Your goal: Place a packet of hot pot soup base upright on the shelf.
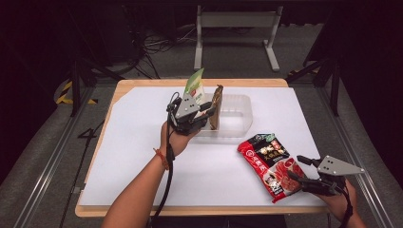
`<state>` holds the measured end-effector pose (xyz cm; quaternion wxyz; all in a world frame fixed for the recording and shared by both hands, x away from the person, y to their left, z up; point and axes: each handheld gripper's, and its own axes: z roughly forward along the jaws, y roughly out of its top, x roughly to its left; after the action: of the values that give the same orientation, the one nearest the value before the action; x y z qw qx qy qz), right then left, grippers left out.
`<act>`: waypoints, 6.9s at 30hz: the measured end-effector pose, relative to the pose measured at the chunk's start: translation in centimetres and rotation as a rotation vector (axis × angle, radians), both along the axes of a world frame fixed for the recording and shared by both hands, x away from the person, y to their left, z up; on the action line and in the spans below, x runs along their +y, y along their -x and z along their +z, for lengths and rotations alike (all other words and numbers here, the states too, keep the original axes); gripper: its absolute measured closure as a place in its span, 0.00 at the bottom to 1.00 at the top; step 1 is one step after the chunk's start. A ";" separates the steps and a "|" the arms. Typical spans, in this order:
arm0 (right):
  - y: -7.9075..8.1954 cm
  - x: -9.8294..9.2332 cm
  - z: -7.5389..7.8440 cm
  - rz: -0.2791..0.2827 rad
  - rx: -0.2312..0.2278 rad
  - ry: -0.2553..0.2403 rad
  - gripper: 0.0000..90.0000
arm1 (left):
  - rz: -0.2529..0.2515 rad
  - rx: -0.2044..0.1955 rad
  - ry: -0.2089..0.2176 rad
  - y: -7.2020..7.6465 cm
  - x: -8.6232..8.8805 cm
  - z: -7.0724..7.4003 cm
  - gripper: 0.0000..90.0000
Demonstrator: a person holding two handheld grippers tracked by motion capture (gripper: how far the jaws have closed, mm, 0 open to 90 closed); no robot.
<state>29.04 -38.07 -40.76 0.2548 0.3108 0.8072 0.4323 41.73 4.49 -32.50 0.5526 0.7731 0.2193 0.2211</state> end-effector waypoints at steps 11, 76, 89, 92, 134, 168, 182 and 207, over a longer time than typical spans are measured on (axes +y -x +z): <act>-0.1 -0.5 0.2 -0.026 0.009 -0.007 0.49 | -0.027 -0.023 -0.085 2.6 3.3 -1.4 0.62; -1.7 -1.6 -1.5 -0.027 0.355 0.102 1.00 | 0.138 0.224 -0.141 9.3 14.7 -11.9 0.18; -1.1 1.1 -1.9 0.066 0.370 0.154 1.00 | 0.136 0.221 -0.142 9.3 14.7 -11.8 0.18; -0.9 1.6 -2.0 0.093 0.375 0.158 1.00 | 0.135 0.221 -0.146 9.3 14.7 -11.9 0.18; -4.1 0.5 -1.4 -0.012 0.337 -0.126 0.45 | 0.124 0.211 -0.173 9.4 14.1 -12.0 0.19; -10.9 3.6 -3.0 -0.045 0.544 -0.255 0.38 | 0.078 0.184 -0.255 9.3 12.8 -12.7 0.19; -11.4 3.3 -3.4 -0.095 0.573 -0.369 0.79 | 0.074 0.175 -0.272 9.3 12.8 -12.7 0.19; -9.0 3.6 1.4 0.096 0.339 -0.439 0.98 | 0.115 0.172 -0.223 9.0 14.0 -12.5 0.19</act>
<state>37.99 -34.44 -39.36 0.0221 0.3877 0.7392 0.5502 32.78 18.45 -44.99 0.4290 0.8318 0.2840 0.2084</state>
